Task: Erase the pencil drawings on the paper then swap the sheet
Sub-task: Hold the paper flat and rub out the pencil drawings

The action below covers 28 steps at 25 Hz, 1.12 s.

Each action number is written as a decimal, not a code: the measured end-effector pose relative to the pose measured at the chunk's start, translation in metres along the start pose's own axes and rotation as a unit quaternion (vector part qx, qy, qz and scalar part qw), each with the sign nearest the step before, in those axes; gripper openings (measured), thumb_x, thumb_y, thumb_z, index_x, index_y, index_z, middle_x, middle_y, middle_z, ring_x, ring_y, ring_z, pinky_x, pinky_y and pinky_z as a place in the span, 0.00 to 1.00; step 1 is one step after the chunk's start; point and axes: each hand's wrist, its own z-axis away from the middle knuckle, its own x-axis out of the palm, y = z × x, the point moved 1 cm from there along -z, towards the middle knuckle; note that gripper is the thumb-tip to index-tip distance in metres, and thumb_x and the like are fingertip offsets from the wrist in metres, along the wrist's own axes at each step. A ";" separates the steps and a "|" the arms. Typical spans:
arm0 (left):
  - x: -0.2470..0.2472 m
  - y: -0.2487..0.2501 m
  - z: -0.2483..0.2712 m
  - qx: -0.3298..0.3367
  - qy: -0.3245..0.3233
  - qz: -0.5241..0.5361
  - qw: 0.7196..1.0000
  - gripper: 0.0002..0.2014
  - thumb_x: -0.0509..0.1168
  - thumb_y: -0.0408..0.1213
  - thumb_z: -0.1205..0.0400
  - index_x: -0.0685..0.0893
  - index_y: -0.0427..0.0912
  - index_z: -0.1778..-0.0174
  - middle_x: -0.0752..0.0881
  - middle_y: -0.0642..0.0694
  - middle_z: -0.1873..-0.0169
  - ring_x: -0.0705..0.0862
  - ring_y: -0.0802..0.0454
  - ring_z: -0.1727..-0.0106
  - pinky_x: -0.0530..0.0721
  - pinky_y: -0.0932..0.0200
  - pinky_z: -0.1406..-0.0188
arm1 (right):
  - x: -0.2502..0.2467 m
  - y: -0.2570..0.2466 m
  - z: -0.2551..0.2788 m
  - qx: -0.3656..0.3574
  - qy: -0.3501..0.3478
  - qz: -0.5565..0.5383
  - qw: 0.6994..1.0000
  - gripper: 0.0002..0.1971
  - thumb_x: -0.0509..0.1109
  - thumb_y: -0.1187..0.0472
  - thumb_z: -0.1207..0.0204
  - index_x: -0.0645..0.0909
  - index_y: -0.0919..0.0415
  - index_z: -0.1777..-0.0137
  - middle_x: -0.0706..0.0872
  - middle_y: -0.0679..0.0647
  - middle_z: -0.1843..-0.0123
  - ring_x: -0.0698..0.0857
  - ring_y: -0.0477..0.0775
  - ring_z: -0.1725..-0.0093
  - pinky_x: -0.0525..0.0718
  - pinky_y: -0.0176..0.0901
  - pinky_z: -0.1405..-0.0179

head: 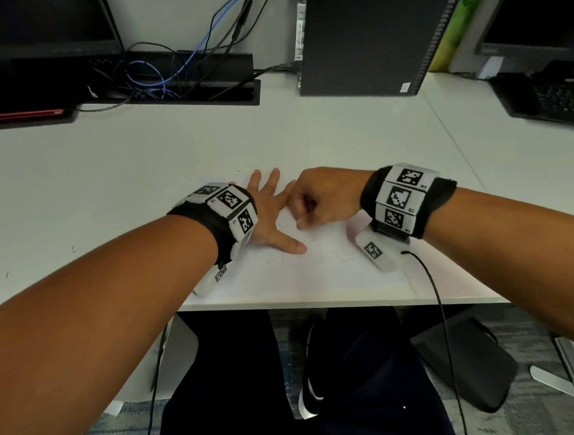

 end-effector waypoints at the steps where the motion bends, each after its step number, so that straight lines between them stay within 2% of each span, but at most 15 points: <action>1: 0.000 0.000 0.000 -0.001 -0.001 -0.002 1.000 0.64 0.60 0.82 0.38 0.30 0.60 0.16 0.27 0.47 0.17 0.30 0.37 0.16 0.43 0.25 0.21 | -0.003 0.003 -0.002 0.011 0.018 0.005 1.000 0.09 0.75 0.60 0.26 0.83 0.56 0.67 0.81 0.43 0.71 0.79 0.42 0.70 0.76 0.33 0.65; 4: 0.000 0.001 0.000 -0.003 -0.001 -0.004 1.000 0.65 0.60 0.82 0.37 0.28 0.56 0.17 0.27 0.47 0.17 0.31 0.37 0.16 0.44 0.25 0.22 | -0.019 0.017 -0.007 0.058 0.089 0.007 0.994 0.08 0.75 0.61 0.25 0.83 0.56 0.65 0.82 0.44 0.70 0.80 0.43 0.68 0.77 0.39 0.62; 5: -0.001 0.001 0.000 -0.003 0.001 -0.004 1.000 0.65 0.60 0.82 0.37 0.28 0.56 0.17 0.27 0.47 0.17 0.31 0.36 0.16 0.44 0.25 0.22 | -0.019 0.017 -0.007 0.058 0.086 0.004 0.995 0.08 0.75 0.61 0.26 0.83 0.56 0.66 0.82 0.44 0.70 0.80 0.44 0.67 0.76 0.38 0.63; 8: 0.001 -0.001 -0.001 -0.003 0.006 -0.001 1.000 0.65 0.59 0.82 0.38 0.28 0.57 0.17 0.27 0.47 0.17 0.31 0.36 0.16 0.44 0.24 0.22 | -0.004 0.007 -0.001 0.019 0.006 0.014 1.000 0.10 0.75 0.61 0.26 0.82 0.54 0.68 0.81 0.44 0.72 0.79 0.42 0.71 0.76 0.33 0.68; 9: 0.002 -0.001 -0.001 -0.004 0.009 -0.003 1.000 0.65 0.59 0.83 0.38 0.28 0.57 0.17 0.27 0.47 0.17 0.31 0.36 0.16 0.43 0.24 0.22 | -0.003 0.006 0.000 0.017 0.000 0.017 1.000 0.10 0.75 0.60 0.26 0.82 0.54 0.68 0.81 0.44 0.72 0.79 0.42 0.72 0.75 0.33 0.69; 13: 0.001 0.001 -0.001 -0.005 0.008 -0.005 1.000 0.65 0.59 0.82 0.38 0.28 0.57 0.17 0.27 0.47 0.17 0.31 0.37 0.16 0.43 0.24 0.21 | -0.018 0.017 -0.003 0.049 0.086 0.018 0.995 0.13 0.75 0.62 0.25 0.79 0.52 0.70 0.80 0.42 0.73 0.77 0.39 0.72 0.73 0.34 0.67; 17: 0.001 0.000 0.000 -0.006 0.007 -0.004 1.000 0.65 0.59 0.82 0.37 0.28 0.57 0.17 0.27 0.47 0.17 0.30 0.37 0.16 0.43 0.25 0.22 | -0.003 0.007 0.003 0.026 -0.003 0.007 1.000 0.11 0.76 0.61 0.26 0.82 0.53 0.69 0.80 0.42 0.75 0.77 0.37 0.77 0.75 0.29 0.72; 18: 0.001 0.000 -0.001 -0.007 0.007 -0.004 1.000 0.65 0.59 0.82 0.37 0.28 0.57 0.17 0.27 0.47 0.17 0.30 0.37 0.16 0.43 0.25 0.22 | -0.004 0.008 0.004 0.028 -0.001 0.005 1.000 0.11 0.76 0.61 0.26 0.82 0.53 0.68 0.81 0.42 0.75 0.77 0.37 0.76 0.75 0.29 0.72; 21: 0.001 0.001 0.000 -0.009 0.010 -0.002 1.000 0.64 0.60 0.82 0.37 0.29 0.57 0.16 0.27 0.47 0.16 0.31 0.37 0.16 0.43 0.26 0.22 | -0.017 0.019 -0.001 0.067 0.070 0.001 0.995 0.11 0.76 0.61 0.26 0.82 0.52 0.68 0.82 0.43 0.73 0.80 0.43 0.71 0.78 0.38 0.66; 23: 0.001 0.001 0.001 -0.010 0.011 -0.002 1.000 0.64 0.60 0.81 0.36 0.29 0.56 0.16 0.28 0.47 0.16 0.31 0.36 0.16 0.43 0.26 0.22 | -0.016 0.017 -0.001 0.066 0.049 -0.006 0.997 0.10 0.76 0.61 0.26 0.82 0.52 0.68 0.83 0.45 0.73 0.81 0.46 0.71 0.79 0.39 0.66; 26: 0.000 0.001 0.000 -0.010 0.008 -0.004 1.000 0.64 0.60 0.82 0.37 0.28 0.57 0.17 0.27 0.47 0.17 0.31 0.37 0.16 0.43 0.26 0.22 | -0.005 0.008 0.004 0.035 -0.014 -0.005 0.999 0.08 0.76 0.60 0.27 0.83 0.54 0.66 0.82 0.44 0.75 0.80 0.44 0.74 0.79 0.36 0.69; 28: 0.000 0.001 0.001 -0.009 0.008 -0.005 1.000 0.64 0.60 0.82 0.37 0.28 0.57 0.17 0.27 0.47 0.17 0.30 0.37 0.16 0.43 0.25 0.22 | -0.012 0.014 0.000 0.050 0.027 -0.003 0.998 0.07 0.76 0.61 0.26 0.84 0.56 0.65 0.83 0.44 0.74 0.80 0.44 0.73 0.79 0.38 0.68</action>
